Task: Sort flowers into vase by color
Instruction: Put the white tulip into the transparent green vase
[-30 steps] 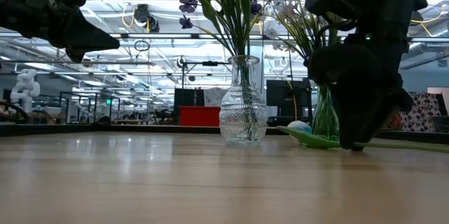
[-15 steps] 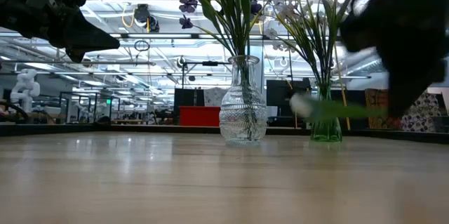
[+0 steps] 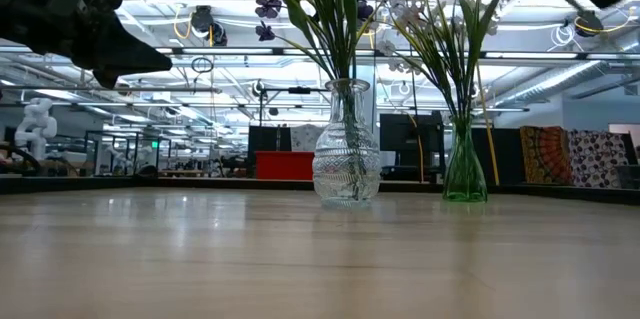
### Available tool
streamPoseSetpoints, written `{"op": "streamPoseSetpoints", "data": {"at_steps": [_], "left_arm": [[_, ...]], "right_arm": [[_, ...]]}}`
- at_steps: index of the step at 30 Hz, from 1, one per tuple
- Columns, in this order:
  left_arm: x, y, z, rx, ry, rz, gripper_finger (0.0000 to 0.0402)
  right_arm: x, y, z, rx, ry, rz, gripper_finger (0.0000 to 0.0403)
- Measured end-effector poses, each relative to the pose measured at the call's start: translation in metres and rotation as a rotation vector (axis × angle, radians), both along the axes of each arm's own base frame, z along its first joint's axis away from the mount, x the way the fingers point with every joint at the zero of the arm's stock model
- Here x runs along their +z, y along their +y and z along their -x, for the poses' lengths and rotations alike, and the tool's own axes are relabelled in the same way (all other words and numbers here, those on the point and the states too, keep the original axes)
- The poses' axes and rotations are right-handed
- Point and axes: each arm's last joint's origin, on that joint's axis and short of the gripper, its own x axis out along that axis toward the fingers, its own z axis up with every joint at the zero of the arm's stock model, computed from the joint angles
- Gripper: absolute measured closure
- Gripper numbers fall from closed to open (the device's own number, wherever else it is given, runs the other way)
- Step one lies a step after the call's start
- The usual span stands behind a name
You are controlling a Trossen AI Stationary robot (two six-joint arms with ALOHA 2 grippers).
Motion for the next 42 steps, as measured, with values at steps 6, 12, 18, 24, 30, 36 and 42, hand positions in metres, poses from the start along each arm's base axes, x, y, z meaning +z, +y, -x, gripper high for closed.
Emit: {"op": "streamPoseSetpoints", "data": {"at_steps": [6,12,18,24,30,36,42], "left_arm": [[0.004,0.0,-0.001,0.018,-0.045,0.014,0.0366],[0.008,0.0,-0.001,0.019,-0.09,0.023,0.0366],[0.01,0.0,-0.001,0.02,-0.104,0.031,0.0366],[0.01,0.0,-0.001,0.019,-0.104,0.032,0.0366],[0.01,0.0,-0.001,0.02,-0.104,0.032,0.0366],[0.01,0.0,-0.001,0.02,-0.104,0.033,0.0366],[0.009,0.0,-0.001,0.02,-0.103,0.032,0.0366]], "right_arm": [[0.026,-0.026,0.011,-0.044,-0.102,0.203,0.0403],[0.023,-0.052,0.021,0.016,-0.176,0.215,0.0403],[0.008,-0.073,0.024,0.128,-0.448,0.256,0.0403],[0.006,-0.092,0.036,0.101,-0.575,0.369,0.0402],[0.004,-0.105,0.047,0.04,-0.527,0.449,0.0402],[0.006,-0.115,0.048,-0.034,-0.521,0.502,0.0402],[0.01,-0.122,0.038,-0.029,-0.559,0.519,0.0402]]}}
